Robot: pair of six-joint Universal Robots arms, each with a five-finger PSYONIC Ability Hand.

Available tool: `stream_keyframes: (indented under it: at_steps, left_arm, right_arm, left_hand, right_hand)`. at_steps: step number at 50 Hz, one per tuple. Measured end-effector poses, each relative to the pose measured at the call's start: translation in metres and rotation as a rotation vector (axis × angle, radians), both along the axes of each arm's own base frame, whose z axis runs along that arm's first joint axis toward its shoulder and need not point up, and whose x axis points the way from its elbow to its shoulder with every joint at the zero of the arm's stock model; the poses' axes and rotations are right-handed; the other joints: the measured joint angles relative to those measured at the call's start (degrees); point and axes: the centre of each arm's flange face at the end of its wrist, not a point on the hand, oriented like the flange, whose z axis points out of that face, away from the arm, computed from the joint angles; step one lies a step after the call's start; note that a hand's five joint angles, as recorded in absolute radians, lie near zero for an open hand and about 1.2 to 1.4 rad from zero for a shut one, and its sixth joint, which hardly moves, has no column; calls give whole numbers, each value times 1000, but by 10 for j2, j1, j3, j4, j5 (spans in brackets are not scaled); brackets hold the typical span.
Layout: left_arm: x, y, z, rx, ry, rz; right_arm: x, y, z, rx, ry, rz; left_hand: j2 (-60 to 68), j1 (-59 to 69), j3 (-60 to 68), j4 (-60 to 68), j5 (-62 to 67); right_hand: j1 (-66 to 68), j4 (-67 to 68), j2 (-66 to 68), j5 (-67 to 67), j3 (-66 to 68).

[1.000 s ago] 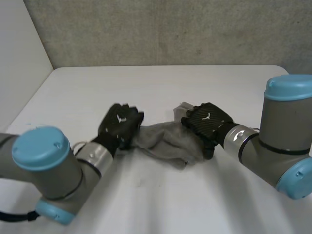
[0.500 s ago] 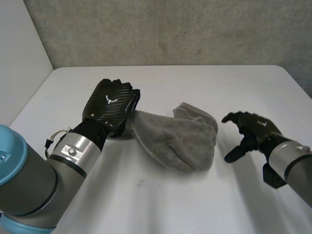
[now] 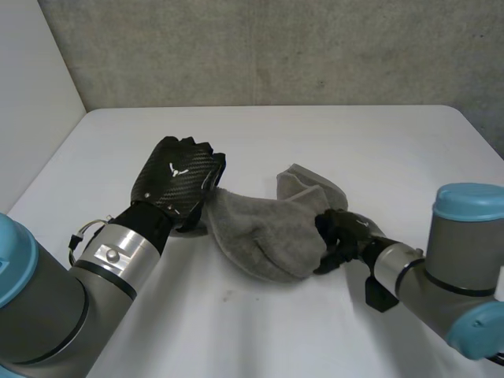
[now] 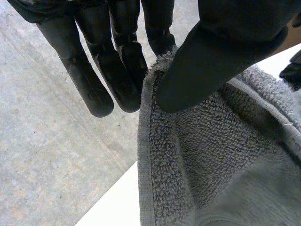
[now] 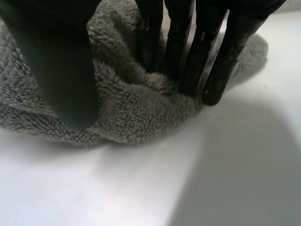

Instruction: Fold the towel.

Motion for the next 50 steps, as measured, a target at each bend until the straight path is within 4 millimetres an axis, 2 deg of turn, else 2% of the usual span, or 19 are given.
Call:
stream_keyframes:
  at_steps: [5,6,7,9,11,12,16,17,18,20,21,26,29,33,38,40,41,44,50]
  left_arm:
    - [1,-2,0,1,5,7]
    - [2,-3,1,2,7,9]
    - [2,-4,2,1,10,13]
    - [3,-5,3,-2,13,16]
    - [6,-7,9,-19,25,29]
    - [6,-7,9,-19,25,29]
    - [19,-15,36,-90,68,87]
    - [19,-15,36,-90,68,87]
    - [23,-16,44,-114,81,101]
    - [27,-18,56,-147,98,118]
    - [33,-18,71,-192,119,135]
    - [41,-14,102,-269,154,153]
    - [42,-12,109,-278,156,153]
    - [42,-12,104,-241,134,151]
    - [39,-18,80,-150,84,149]
    - [34,-27,48,-41,25,145]
    - [34,-27,48,-41,25,145]
    - [27,-39,7,68,-53,141]
    - [17,-60,-31,99,-171,139]
  right_arm:
    - [10,-7,2,-56,-16,-6]
    - [11,-9,4,-74,-18,-12]
    - [12,-11,7,-95,-20,-19]
    - [12,-14,12,-120,-22,-27]
    - [12,-18,31,-195,-27,-32]
    - [12,-18,31,-195,-27,-32]
    - [9,-17,101,-433,-1,-5]
    - [9,-17,101,-433,-1,-5]
    - [9,-16,113,-474,13,2]
    - [6,-9,139,-564,62,25]
    - [4,-2,165,-652,138,54]
    - [-3,15,202,-782,401,145]
    - [-4,22,209,-803,518,195]
    - [-4,23,205,-772,616,252]
    - [-1,17,188,-711,656,293]
    - [3,11,169,-654,671,322]
    - [3,11,169,-654,671,322]
    - [11,2,134,-572,701,382]
    - [21,-10,90,-522,781,467]
  left_hand:
    - [0,0,0,0,0]
    - [0,0,0,0,0]
    - [0,0,0,0,0]
    - [0,0,0,0,0]
    - [0,0,0,0,0]
    - [0,0,0,0,0]
    - [0,0,0,0,0]
    - [0,0,0,0,0]
    - [0,0,0,0,0]
    - [0,0,0,0,0]
    - [0,0,0,0,0]
    - [0,0,0,0,0]
    - [0,0,0,0,0]
    - [0,0,0,0,0]
    - [0,0,0,0,0]
    - [0,0,0,0,3]
    - [0,0,0,0,3]
    - [0,2,0,0,3]
    - [0,2,0,0,3]
  right_hand:
    - [0,0,0,0,0]
    - [183,238,233,217,236]
    - [194,286,275,257,282]
    - [194,297,280,266,292]
    - [194,300,280,270,293]
    - [194,300,280,270,293]
    - [194,300,280,281,293]
    - [194,300,280,281,293]
    - [194,300,280,281,293]
    - [194,300,280,284,293]
    - [194,300,280,285,293]
    - [194,300,280,285,295]
    - [194,300,280,286,297]
    - [194,300,280,286,297]
    - [194,300,280,287,297]
    - [194,300,280,289,297]
    - [194,300,280,289,297]
    - [194,300,280,290,297]
    - [194,300,280,293,297]
